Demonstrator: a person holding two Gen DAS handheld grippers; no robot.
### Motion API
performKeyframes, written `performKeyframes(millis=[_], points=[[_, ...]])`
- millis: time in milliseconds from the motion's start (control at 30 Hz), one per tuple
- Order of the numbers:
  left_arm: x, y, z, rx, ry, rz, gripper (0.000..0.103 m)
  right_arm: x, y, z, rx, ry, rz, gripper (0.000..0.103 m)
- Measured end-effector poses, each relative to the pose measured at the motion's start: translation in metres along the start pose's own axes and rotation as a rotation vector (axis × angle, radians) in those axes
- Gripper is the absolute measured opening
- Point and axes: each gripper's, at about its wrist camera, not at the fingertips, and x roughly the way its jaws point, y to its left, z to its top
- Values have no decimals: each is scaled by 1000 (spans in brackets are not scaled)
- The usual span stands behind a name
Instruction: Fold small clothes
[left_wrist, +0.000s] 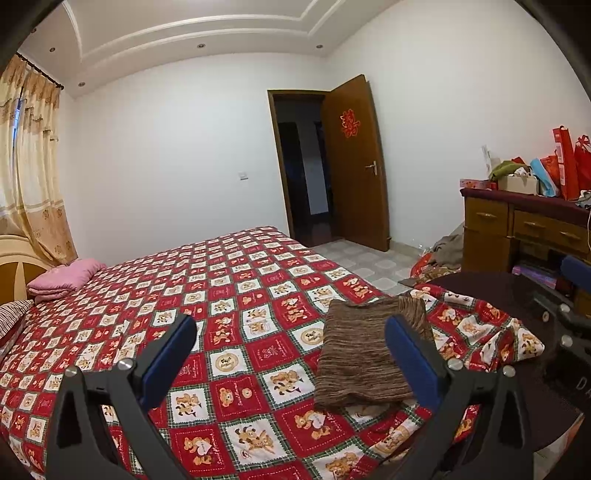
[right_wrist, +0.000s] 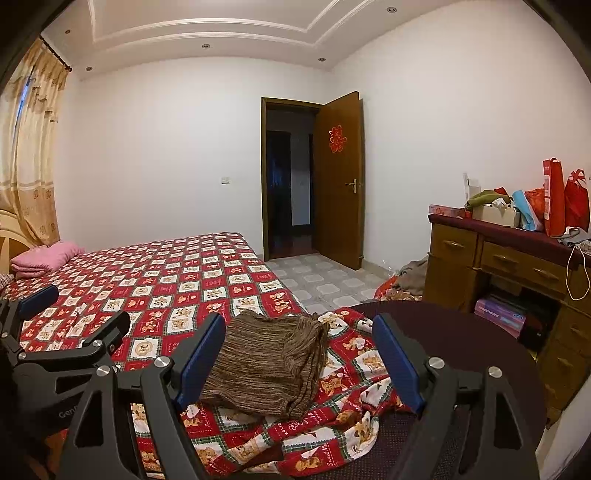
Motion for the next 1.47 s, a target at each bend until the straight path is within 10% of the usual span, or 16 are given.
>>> performKeyframes(millis=[1467], points=[[17,0,-5,-4,66,-3,103,5,6,-10,5,41,-13,83]])
